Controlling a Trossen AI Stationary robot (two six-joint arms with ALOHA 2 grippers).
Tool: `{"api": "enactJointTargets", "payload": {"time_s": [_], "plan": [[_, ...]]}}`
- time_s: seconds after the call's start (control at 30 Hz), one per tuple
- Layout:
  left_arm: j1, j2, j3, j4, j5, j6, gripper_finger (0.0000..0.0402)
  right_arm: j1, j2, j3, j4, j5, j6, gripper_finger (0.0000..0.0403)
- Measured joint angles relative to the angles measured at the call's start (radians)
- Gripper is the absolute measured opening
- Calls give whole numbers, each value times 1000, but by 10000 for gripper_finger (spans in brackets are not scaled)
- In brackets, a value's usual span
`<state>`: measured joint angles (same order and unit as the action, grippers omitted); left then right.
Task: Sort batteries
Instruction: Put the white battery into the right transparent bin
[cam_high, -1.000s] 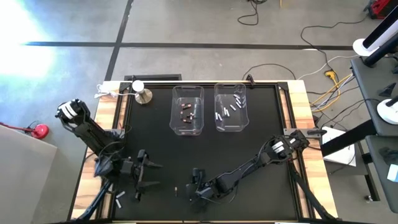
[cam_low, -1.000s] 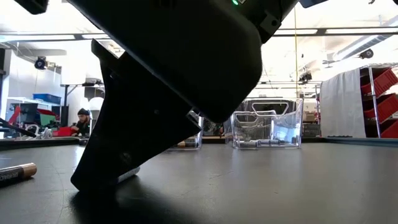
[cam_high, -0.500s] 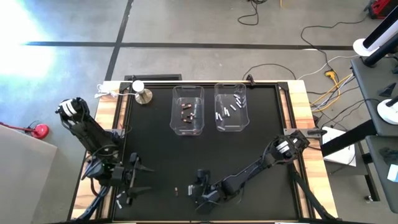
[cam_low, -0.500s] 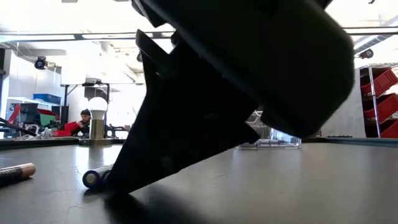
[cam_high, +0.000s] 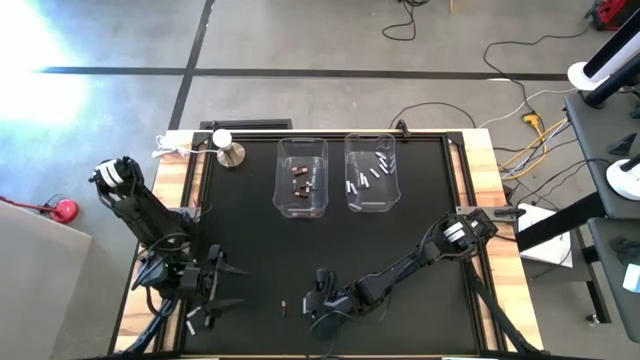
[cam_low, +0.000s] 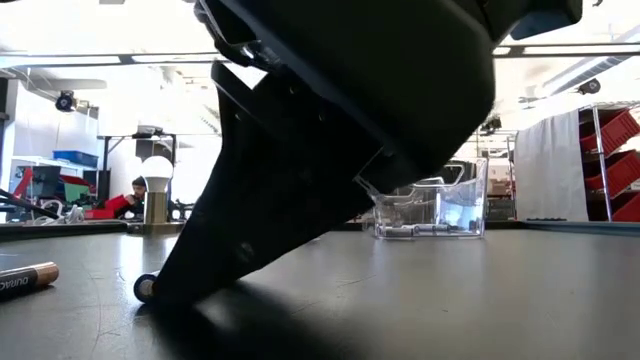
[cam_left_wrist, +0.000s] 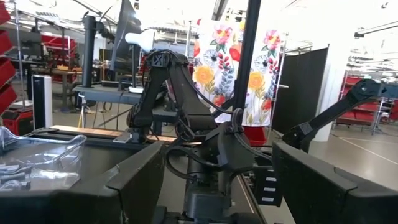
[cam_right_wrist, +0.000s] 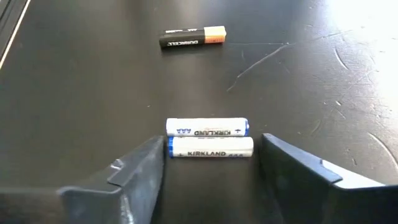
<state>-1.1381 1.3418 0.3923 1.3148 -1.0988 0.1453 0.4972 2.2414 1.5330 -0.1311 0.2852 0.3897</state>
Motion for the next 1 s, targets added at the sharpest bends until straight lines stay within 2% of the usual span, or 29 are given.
{"api": "enactJointTargets", "payload": {"time_s": [0.17,0.3,0.53,0.77,0.93,1.0], "plan": [[0,0,0,0,-3,0,272,0,0,0,-2,5,2,205],[0,0,0,0,-3,0,272,-1,1,0,-5,5,3,184],[0,0,0,0,-3,-8,272,-1,-22,-1,-46,-7,3,196],[0,0,0,-7,-3,-8,272,10,-91,-6,-212,-12,13,184],[3,5,0,-15,-3,-12,272,33,-128,-29,-319,-1,70,188],[8,8,0,-15,-34,-14,272,44,-144,-53,-328,15,88,188]]}}
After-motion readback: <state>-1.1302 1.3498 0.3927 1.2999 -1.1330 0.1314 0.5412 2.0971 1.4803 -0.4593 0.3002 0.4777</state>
